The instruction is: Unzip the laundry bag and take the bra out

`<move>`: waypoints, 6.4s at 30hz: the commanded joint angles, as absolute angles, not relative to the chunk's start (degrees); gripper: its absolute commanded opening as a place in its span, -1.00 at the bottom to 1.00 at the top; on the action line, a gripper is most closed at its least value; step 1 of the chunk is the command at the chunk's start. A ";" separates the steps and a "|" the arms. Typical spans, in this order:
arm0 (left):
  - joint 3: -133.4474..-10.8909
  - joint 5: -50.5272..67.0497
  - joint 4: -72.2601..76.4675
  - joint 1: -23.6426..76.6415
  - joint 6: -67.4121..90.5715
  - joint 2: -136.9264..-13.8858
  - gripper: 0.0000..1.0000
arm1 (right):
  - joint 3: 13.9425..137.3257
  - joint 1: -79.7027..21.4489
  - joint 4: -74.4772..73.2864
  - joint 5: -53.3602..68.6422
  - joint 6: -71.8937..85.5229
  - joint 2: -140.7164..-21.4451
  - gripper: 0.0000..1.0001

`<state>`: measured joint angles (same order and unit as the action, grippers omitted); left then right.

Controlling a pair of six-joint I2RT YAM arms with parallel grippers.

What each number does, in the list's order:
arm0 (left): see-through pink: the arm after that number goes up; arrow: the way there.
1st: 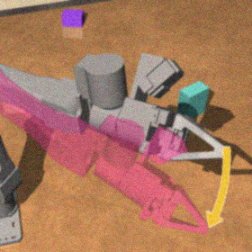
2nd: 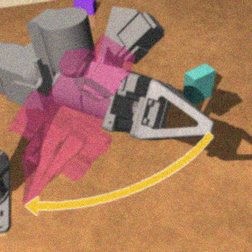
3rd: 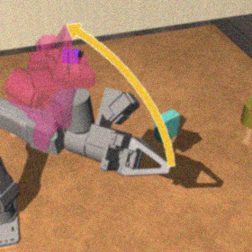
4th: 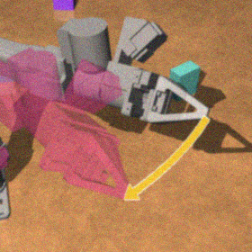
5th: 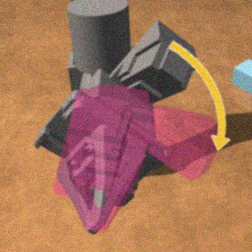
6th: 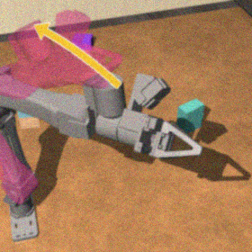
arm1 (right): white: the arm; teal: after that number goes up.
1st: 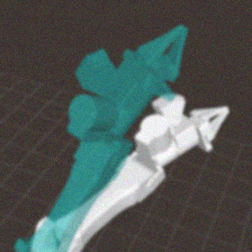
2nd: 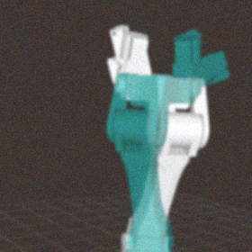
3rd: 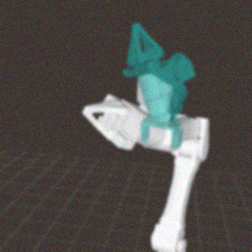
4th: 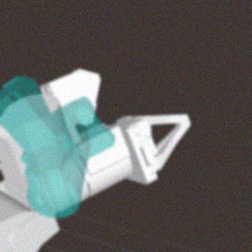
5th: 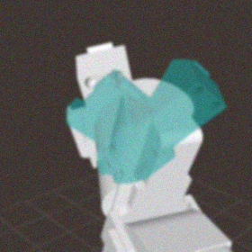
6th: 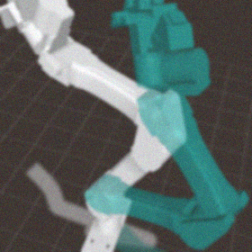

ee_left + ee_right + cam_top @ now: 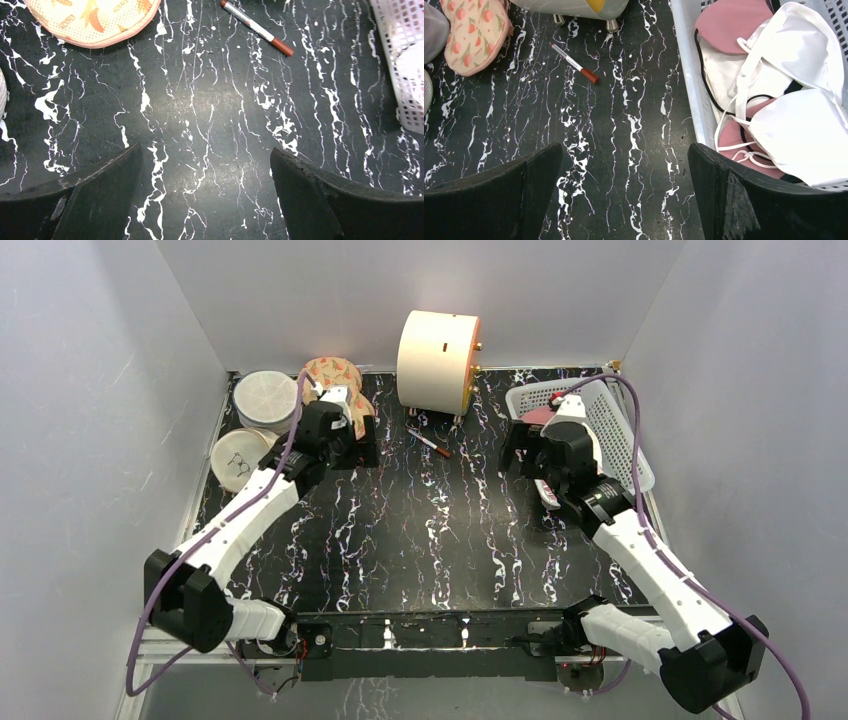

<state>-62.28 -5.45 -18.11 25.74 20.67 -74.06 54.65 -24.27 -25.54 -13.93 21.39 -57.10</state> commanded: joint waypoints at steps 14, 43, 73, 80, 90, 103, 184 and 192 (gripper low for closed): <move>-84.75 -2.83 -25.14 15.82 18.63 -100.52 0.97 | 60.15 -24.70 -29.14 -7.79 23.29 -61.50 0.96; -81.55 -28.43 -26.38 -1.45 24.57 -96.74 0.97 | 57.62 -24.69 -30.02 -5.52 25.27 -59.31 0.96; -112.21 -45.27 -16.49 6.15 -4.58 -130.63 0.79 | 57.05 -24.69 -31.16 -4.63 27.01 -58.80 0.96; -110.98 -43.81 -13.48 6.24 -6.14 -128.89 -0.24 | 56.65 -24.68 -30.73 -3.79 27.96 -58.92 0.96; -114.27 -32.03 -20.71 6.25 -0.89 -121.40 -0.96 | 57.05 -24.70 -30.95 -3.26 28.75 -58.74 0.96; -100.75 -12.86 -27.51 7.00 5.18 -95.19 -1.00 | 56.51 -24.67 -28.63 -0.01 29.88 -60.97 0.96; -57.74 19.16 -18.61 40.78 -0.53 -72.49 -1.00 | 47.63 -23.65 17.66 57.66 24.16 -84.22 -0.58; -57.59 18.81 -18.97 40.91 -0.68 -72.61 -1.00 | 47.86 -23.63 16.33 57.65 24.17 -83.30 -0.57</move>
<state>-57.32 17.82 -18.22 40.38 -1.23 -74.08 46.70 -23.77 13.58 56.95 24.12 -84.79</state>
